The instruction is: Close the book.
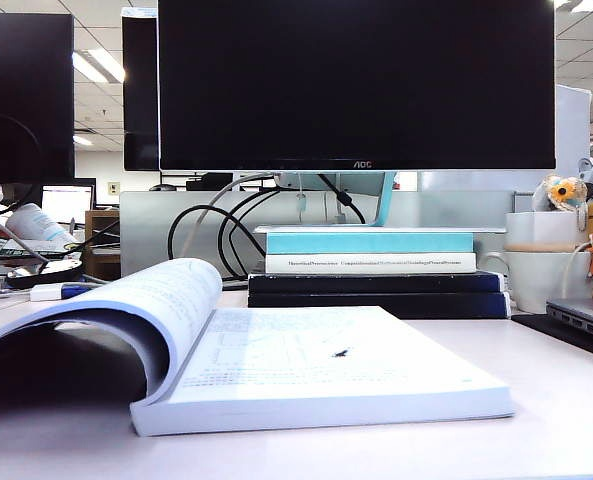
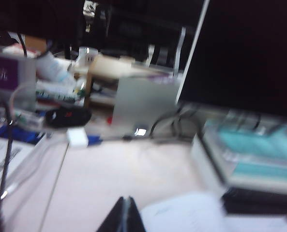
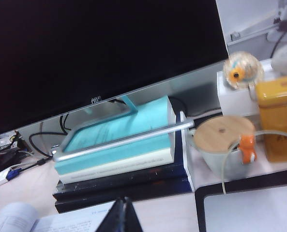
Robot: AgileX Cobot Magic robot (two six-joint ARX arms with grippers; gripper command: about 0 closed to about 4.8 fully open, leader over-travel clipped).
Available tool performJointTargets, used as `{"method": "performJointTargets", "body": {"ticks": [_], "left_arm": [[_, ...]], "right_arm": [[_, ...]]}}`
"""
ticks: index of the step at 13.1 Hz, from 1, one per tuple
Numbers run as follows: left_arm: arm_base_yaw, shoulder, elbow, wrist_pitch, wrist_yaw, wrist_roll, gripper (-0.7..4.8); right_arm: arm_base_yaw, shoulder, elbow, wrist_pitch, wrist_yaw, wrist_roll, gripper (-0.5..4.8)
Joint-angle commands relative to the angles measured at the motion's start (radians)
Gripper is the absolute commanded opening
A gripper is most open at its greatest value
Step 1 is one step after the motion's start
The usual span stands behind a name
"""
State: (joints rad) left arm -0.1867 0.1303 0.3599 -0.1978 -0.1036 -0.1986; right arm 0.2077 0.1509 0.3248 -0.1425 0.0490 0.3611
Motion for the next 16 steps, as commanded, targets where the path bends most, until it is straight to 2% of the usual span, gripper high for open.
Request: {"method": "performJointTargets", "body": {"ticks": [1,2,5,7,8,11,14,16], "left_arm": [[-0.001,0.151,0.154,-0.066,0.098,0.051,-0.05],[-0.001,0.236,0.261,-0.138,0.136,0.107,-0.05],[-0.001,0.332,0.461,-0.328,0.122,0.173,-0.05],[-0.001,0.343,0.543,-0.488,0.119,0.172,-0.05],[-0.002,0.341,0.554,-0.561,0.156,0.153,-0.05],[-0.002,0.342,0.552,-0.707,0.309,0.090,-0.05],[-0.002,0.302,0.551,-0.768,0.341,0.043,-0.05],[-0.002,0.278,0.550,-0.808,0.363,0.041,-0.05]], "right_arm": [[-0.001,0.195,0.113,-0.003,-0.156,-0.042,-0.03],[0.000,0.313,0.198,-0.050,-0.240,-0.079,-0.03],[0.000,0.492,0.372,-0.172,-0.349,-0.199,-0.02],[0.000,0.557,0.451,-0.226,-0.395,-0.232,-0.02],[0.000,0.589,0.483,-0.245,-0.454,-0.235,-0.02],[0.021,0.614,0.491,-0.254,-0.519,-0.235,-0.02],[0.065,0.632,0.491,-0.269,-0.519,-0.239,-0.02],[0.099,0.649,0.490,-0.281,-0.518,-0.239,-0.02]]}}
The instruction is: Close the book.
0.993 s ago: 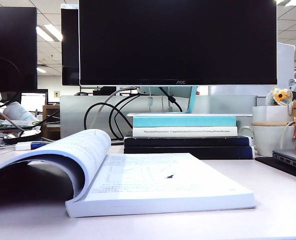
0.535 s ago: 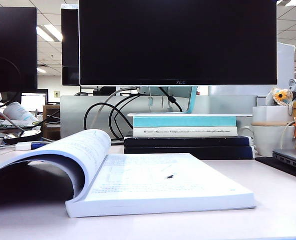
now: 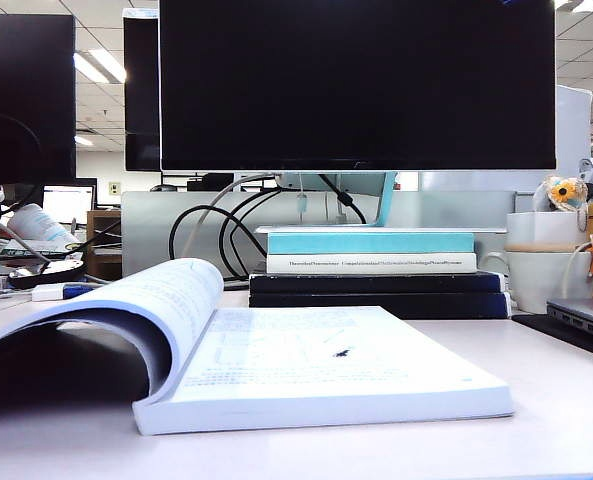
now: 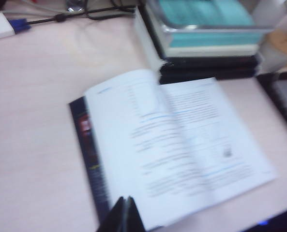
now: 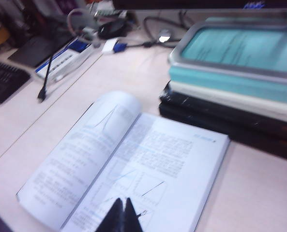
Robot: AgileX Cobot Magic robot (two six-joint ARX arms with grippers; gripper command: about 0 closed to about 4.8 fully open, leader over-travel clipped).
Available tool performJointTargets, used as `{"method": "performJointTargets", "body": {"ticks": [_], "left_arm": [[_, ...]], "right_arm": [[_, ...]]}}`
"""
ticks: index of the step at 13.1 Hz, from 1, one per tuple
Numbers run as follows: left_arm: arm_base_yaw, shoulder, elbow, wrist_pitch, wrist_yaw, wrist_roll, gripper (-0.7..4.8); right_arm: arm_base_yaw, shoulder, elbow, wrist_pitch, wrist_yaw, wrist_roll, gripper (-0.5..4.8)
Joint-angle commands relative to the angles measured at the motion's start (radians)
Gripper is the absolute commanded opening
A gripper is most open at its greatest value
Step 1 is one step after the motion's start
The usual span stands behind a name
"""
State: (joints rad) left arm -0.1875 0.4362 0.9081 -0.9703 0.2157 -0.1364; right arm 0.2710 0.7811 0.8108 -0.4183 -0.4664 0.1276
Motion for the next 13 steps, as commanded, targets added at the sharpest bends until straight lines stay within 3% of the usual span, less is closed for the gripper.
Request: {"method": "performJointTargets", "body": {"ticks": [1,6,7,9,10,11,12,13], "left_arm": [[-0.002,-0.028,0.001,-0.058,0.046,-0.020,-0.05],[-0.084,-0.026,-0.145,-0.127,0.147,-0.040,-0.05],[-0.158,-0.021,-0.225,-0.064,0.148,-0.097,-0.04],[-0.279,-0.017,-0.243,0.046,0.109,-0.257,-0.04],[-0.317,-0.012,-0.266,0.105,0.104,-0.295,-0.04],[-0.448,0.043,-0.343,0.216,-0.056,-0.354,-0.03],[-0.534,0.102,-0.360,0.230,-0.235,-0.369,0.00],[-0.565,0.132,-0.360,0.242,-0.243,-0.372,0.00]], "right_arm": [[0.049,0.026,0.004,-0.009,-0.002,-0.006,-0.02],[0.205,0.136,0.004,-0.019,0.083,-0.034,-0.02],[0.232,0.190,0.004,0.001,0.082,-0.046,-0.02],[0.232,0.217,0.004,0.035,0.082,-0.046,-0.02],[0.232,0.219,0.004,0.044,0.082,-0.046,-0.02],[0.233,0.219,0.004,0.054,0.079,-0.046,-0.02],[0.233,0.219,0.004,0.053,0.080,-0.048,-0.02],[0.233,0.219,0.004,0.053,0.079,-0.050,-0.02]]}}
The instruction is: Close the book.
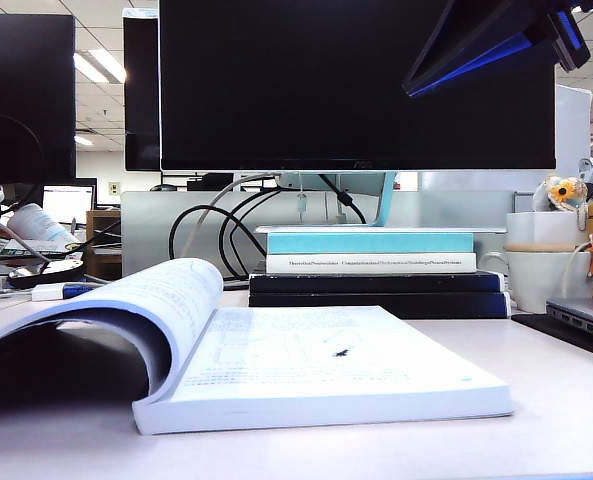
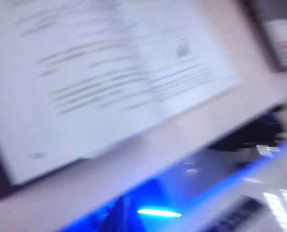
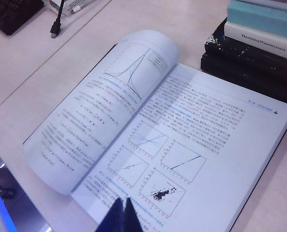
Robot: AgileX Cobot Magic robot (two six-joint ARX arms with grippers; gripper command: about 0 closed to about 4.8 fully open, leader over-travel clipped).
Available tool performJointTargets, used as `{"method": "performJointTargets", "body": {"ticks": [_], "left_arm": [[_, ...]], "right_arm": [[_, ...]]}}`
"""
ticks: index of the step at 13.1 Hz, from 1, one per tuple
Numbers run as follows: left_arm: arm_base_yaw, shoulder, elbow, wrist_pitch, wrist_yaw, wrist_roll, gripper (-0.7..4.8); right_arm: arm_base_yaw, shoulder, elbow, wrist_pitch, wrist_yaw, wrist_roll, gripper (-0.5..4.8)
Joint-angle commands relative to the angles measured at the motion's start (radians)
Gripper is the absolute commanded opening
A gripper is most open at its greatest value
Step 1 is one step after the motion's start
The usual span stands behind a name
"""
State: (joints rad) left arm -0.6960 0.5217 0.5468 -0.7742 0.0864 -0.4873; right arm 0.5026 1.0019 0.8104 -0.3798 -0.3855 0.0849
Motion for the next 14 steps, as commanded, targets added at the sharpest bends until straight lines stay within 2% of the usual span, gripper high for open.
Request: {"method": "performJointTargets", "body": {"ticks": [1,3,4,5,7,9,11,12,13,14], "left_arm": [[-0.117,0.108,0.001,0.102,-0.109,-0.065,0.04],[-0.233,0.214,0.001,0.195,-0.187,-0.080,0.04],[-0.261,0.253,0.001,0.209,-0.217,-0.096,0.04],[-0.343,0.401,0.001,0.261,-0.317,-0.149,0.28],[-0.405,0.416,-0.014,0.259,-0.369,-0.185,0.27],[-0.406,0.417,-0.062,0.287,-0.389,-0.227,0.27],[-0.405,0.418,-0.116,0.402,-0.531,-0.246,0.28],[-0.400,0.421,-0.118,0.425,-0.561,-0.247,0.28],[-0.349,0.459,-0.131,0.537,-0.597,-0.213,0.28],[-0.319,0.458,-0.131,0.617,-0.598,-0.129,0.29]], "right_arm": [[0.002,0.001,0.005,0.018,-0.002,-0.008,-0.02],[0.002,0.004,0.005,0.017,-0.003,-0.010,-0.02],[0.003,0.004,0.005,0.013,-0.011,-0.013,-0.02],[0.002,0.008,0.005,-0.036,-0.028,-0.042,-0.02],[0.002,0.008,0.003,-0.043,-0.024,-0.060,-0.02],[0.002,0.008,0.003,-0.042,-0.024,-0.063,-0.02],[0.002,0.011,0.003,-0.023,-0.025,-0.064,-0.02],[0.002,0.011,0.003,-0.019,-0.025,-0.064,-0.02],[0.002,0.011,0.003,-0.005,-0.025,-0.064,-0.02],[0.002,0.011,0.003,-0.005,-0.025,-0.063,-0.02]]}}
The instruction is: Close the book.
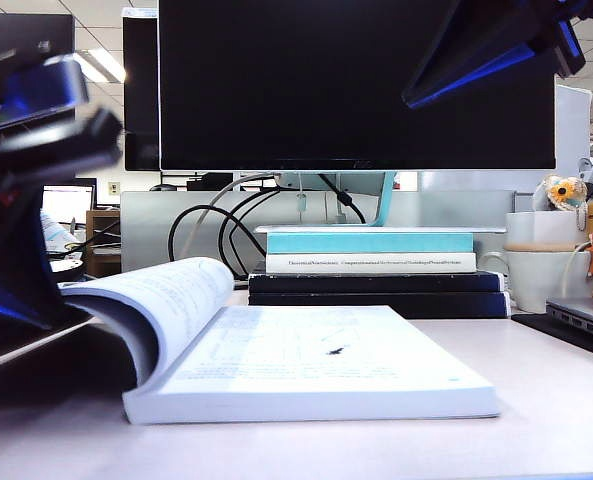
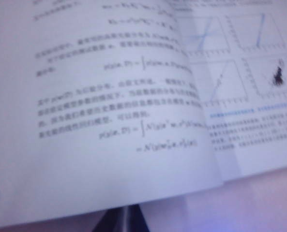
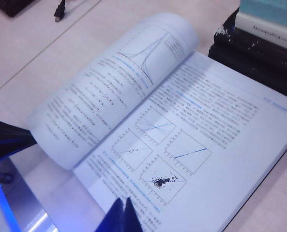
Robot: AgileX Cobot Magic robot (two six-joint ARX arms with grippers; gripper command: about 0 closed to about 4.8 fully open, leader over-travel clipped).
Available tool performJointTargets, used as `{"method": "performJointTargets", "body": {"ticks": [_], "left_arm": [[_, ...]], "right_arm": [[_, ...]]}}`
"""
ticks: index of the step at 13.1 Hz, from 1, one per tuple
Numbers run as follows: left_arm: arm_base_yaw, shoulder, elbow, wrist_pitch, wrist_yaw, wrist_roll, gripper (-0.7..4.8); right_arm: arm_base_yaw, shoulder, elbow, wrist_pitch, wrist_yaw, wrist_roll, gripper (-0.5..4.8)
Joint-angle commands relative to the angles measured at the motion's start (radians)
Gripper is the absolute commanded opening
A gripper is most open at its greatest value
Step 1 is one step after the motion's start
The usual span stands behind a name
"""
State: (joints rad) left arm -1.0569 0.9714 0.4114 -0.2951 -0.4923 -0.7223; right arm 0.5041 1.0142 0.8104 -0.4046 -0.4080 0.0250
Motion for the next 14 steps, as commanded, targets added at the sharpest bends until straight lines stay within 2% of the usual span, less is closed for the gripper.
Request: {"method": "performJointTargets", "body": {"ticks": [1,3,4,6,8,9,11,12,13,14], "left_arm": [[0.047,0.008,0.010,0.207,-0.021,0.145,0.30],[0.046,0.007,0.015,0.309,0.011,0.219,0.30],[0.047,0.006,0.015,0.471,0.125,0.352,0.31],[0.052,-0.005,0.016,0.468,0.094,0.380,0.30],[0.086,-0.052,0.016,0.466,0.066,0.466,0.30],[0.135,-0.106,0.016,0.470,0.066,0.504,0.31],[0.247,-0.201,0.016,0.465,0.094,0.510,0.31],[0.372,-0.281,0.016,0.451,0.200,0.534,0.31],[0.472,-0.332,0.011,0.435,0.250,0.558,0.31],[0.523,-0.356,0.009,0.426,0.261,0.550,0.31]], "right_arm": [[0.001,-0.002,0.003,0.019,-0.002,-0.003,-0.02],[0.001,-0.001,0.003,0.009,-0.002,-0.003,-0.02],[0.001,0.000,0.003,-0.030,0.036,-0.004,-0.02],[0.001,0.000,0.003,-0.035,0.125,-0.004,-0.02],[0.000,-0.001,0.003,-0.031,0.195,-0.004,-0.02],[-0.001,-0.004,0.003,-0.025,0.227,-0.004,-0.02],[-0.007,-0.013,0.003,0.000,0.239,-0.003,-0.02],[-0.015,-0.032,0.003,0.043,0.258,0.005,-0.02],[-0.018,-0.059,0.002,0.081,0.282,0.008,-0.02],[-0.019,-0.084,-0.002,0.103,0.308,0.014,-0.02]]}}
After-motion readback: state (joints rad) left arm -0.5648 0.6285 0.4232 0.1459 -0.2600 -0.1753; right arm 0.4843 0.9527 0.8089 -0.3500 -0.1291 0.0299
